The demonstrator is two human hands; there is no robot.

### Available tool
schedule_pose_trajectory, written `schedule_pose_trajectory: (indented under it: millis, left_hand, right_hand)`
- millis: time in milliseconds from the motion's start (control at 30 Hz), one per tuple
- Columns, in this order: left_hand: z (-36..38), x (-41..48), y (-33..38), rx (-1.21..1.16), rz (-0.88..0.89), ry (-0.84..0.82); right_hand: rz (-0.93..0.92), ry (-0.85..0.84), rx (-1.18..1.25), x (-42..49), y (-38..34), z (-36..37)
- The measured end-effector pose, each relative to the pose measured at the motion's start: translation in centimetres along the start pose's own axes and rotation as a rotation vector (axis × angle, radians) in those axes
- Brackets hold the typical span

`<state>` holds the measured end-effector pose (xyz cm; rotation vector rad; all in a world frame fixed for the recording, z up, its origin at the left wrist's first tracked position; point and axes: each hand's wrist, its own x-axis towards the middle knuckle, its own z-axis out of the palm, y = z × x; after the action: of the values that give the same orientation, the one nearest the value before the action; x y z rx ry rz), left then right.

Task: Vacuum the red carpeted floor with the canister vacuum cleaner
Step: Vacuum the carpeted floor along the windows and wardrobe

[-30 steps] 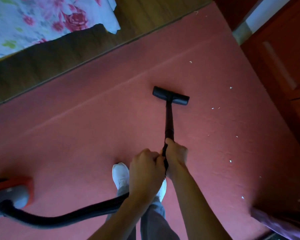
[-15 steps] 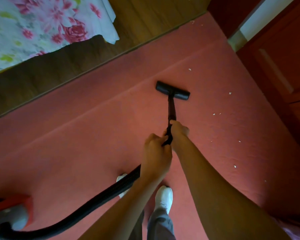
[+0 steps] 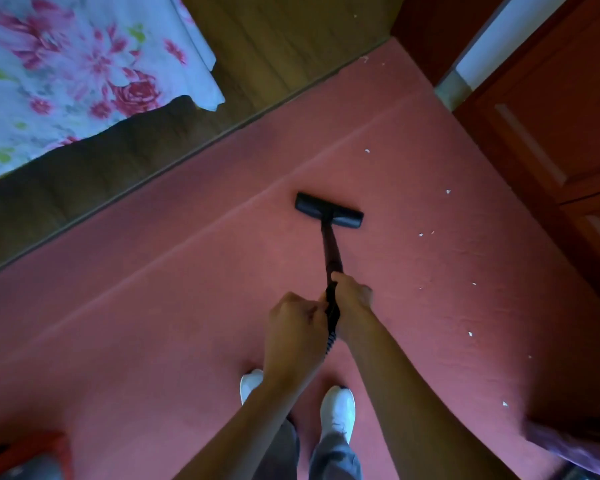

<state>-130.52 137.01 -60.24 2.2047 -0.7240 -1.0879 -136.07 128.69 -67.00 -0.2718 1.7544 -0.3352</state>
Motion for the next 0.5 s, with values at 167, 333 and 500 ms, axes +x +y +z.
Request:
schedule_pose_trajectory:
  millis: [167,333,500]
  left_hand:
    - [0.9,3.2,1.3,0.039,0.076,-0.108]
    - [2.0,5.3,2.9,0.077,0.199,-0.131]
    - [3.7,5.7,4.0,0.050,0.225,-0.154]
  right_hand:
    - [-0.029,0.047,0.037,1.2,-3.6,1.2]
    - [-0.060,0.057,0.086,2.3,-6.2,0.3]
    - [-0.032,0.053,0.091,4.8,-7.4,-0.6]
